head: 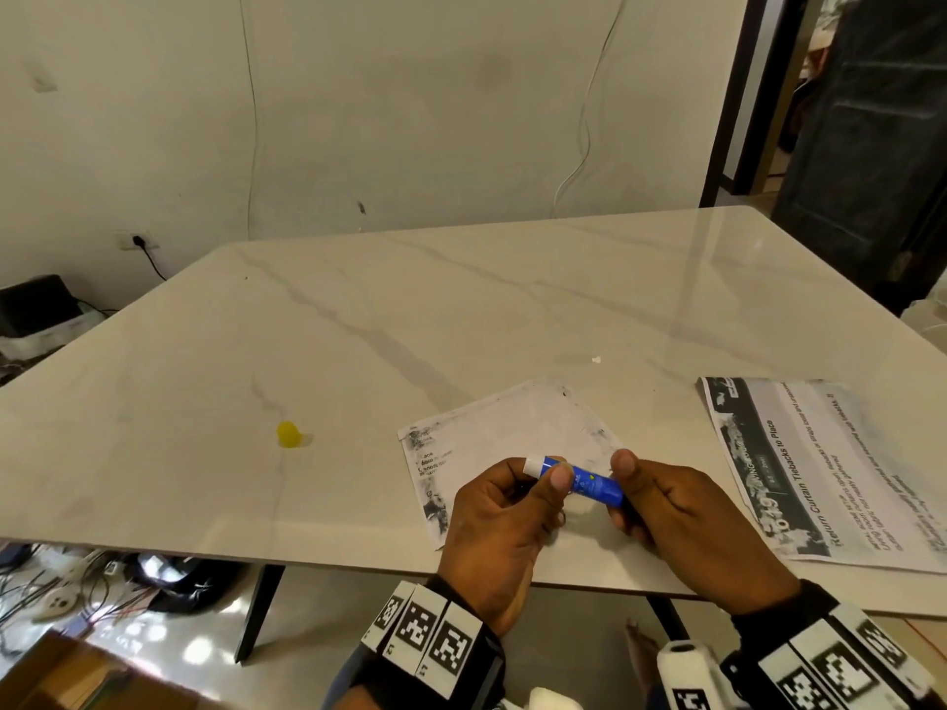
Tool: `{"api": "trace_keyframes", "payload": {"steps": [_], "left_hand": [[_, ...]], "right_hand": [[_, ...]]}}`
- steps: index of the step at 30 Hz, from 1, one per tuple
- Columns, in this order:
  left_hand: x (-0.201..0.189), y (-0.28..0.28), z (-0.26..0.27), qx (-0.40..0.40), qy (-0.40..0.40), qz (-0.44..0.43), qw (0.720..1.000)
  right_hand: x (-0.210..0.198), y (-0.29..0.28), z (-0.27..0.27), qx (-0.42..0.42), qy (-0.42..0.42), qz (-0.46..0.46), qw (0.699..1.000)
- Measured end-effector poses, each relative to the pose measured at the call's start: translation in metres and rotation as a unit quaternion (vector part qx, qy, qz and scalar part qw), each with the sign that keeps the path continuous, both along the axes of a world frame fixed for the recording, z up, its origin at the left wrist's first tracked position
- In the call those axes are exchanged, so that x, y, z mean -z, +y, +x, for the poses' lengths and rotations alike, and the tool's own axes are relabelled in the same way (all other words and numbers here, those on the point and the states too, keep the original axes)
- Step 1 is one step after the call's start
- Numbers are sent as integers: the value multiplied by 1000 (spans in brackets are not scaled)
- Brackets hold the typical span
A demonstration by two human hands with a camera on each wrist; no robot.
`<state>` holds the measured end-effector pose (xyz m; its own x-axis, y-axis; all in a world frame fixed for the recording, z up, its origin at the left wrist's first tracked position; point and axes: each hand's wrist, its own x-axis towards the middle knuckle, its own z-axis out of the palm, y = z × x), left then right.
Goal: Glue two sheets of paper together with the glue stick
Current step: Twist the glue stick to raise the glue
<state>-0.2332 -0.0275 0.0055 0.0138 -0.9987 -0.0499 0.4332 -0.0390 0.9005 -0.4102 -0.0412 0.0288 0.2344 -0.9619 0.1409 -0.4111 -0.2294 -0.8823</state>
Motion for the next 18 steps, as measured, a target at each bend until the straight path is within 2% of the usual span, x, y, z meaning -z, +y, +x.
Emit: {"api": "trace_keyframes", "payload": {"steps": [4,11,15,18], "left_hand": [[-3,1,1,8,28,8,1000],[-7,3,0,7,8,13,1000],[-4,2,1,3,3,8,1000],[-1,0,1,1,-2,7,1000]], "right_hand": [[3,1,-3,-30,4,-39,999],[6,1,-4,-22,40,-62,997],[5,0,-2,-27,74,-59,995],[7,-2,-1,-25,63,-44,997]]}}
